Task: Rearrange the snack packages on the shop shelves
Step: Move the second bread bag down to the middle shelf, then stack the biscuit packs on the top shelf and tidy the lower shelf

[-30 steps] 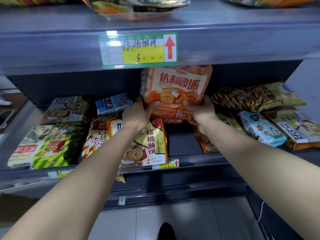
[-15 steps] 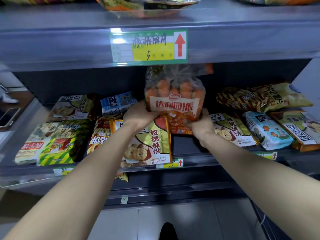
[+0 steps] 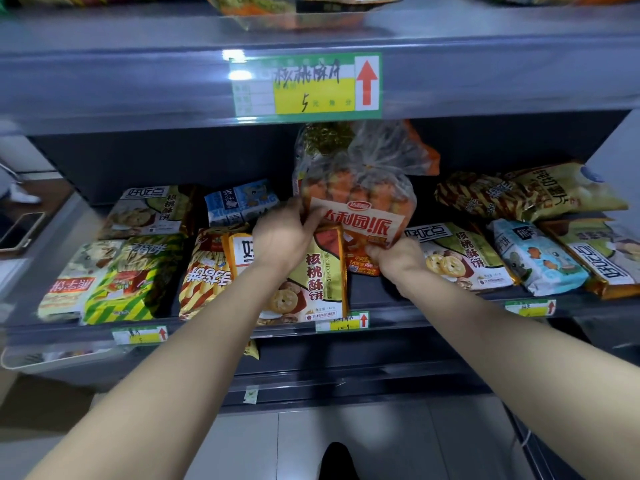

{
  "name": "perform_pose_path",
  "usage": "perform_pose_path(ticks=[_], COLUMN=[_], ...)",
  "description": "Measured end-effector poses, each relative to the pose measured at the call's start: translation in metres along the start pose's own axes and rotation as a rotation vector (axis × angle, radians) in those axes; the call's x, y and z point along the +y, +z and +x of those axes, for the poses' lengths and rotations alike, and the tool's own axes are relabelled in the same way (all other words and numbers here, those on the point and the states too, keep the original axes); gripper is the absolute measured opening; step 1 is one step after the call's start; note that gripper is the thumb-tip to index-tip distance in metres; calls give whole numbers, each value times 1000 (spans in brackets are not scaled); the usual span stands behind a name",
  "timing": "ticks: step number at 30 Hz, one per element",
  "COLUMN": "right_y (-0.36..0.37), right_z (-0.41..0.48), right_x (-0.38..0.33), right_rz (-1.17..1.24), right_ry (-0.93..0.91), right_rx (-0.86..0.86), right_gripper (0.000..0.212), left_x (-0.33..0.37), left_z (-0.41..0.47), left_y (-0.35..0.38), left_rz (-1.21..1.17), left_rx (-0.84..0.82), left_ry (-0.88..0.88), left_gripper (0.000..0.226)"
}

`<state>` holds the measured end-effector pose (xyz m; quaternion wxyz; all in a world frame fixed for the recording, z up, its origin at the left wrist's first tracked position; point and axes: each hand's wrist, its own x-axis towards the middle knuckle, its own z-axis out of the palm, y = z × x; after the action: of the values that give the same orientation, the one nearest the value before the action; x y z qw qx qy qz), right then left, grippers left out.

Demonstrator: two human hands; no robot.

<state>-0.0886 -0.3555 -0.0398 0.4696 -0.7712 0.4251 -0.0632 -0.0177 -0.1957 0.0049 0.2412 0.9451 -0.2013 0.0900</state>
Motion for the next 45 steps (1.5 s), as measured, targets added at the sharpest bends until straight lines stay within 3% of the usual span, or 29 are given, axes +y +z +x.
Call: perform_pose_path(ticks=[6, 10, 15, 19, 22, 24, 26, 28, 34, 38, 45], right_y=[0, 7, 21, 20, 16, 13, 9, 8, -3, -22, -54], right_z=[-23, -43, -57, -60, -66, -70, -75, -79, -98, -119, -150], right_x=[-10, -19, -18, -15, -15, -13, -14, -16, -17, -9, 5], right_rz=[-48, -25, 134, 164, 151, 120, 94, 61, 26, 43, 1], right_ry=[-46, -114, -122, -95, -86, -103, -108, -106, -131, -146, -200], right_rx=[-4, -112, -345, -430, -476, -532, -596, -618, -635, -616, -504], right_gripper=[45, 39, 52, 57, 57, 47, 32, 33, 36, 21, 23], left_x=[-6, -23, -38, -47, -43, -40, -35, -30, -15, -3, 25], left_z=[-15, -26, -40, -49, -51, -51, -52, -55, -71, -92, -133], left_y=[-19, -28, -36, -40, -44, -45, -46, -47, -60, -71, -97], left_rz=[-115, -82, 25, -285, -400, -491, -581, -550, -523, -445, -461], left_rx=[-60, -183, -131, -196, -129, -87, -81, -119, -49, -40, -66], left_ry=[110, 40, -140, -264, -298, -411, -559, -660, -593, -555, -489], left_gripper=[34, 44, 55, 63, 78, 83, 80, 70, 21, 23, 30])
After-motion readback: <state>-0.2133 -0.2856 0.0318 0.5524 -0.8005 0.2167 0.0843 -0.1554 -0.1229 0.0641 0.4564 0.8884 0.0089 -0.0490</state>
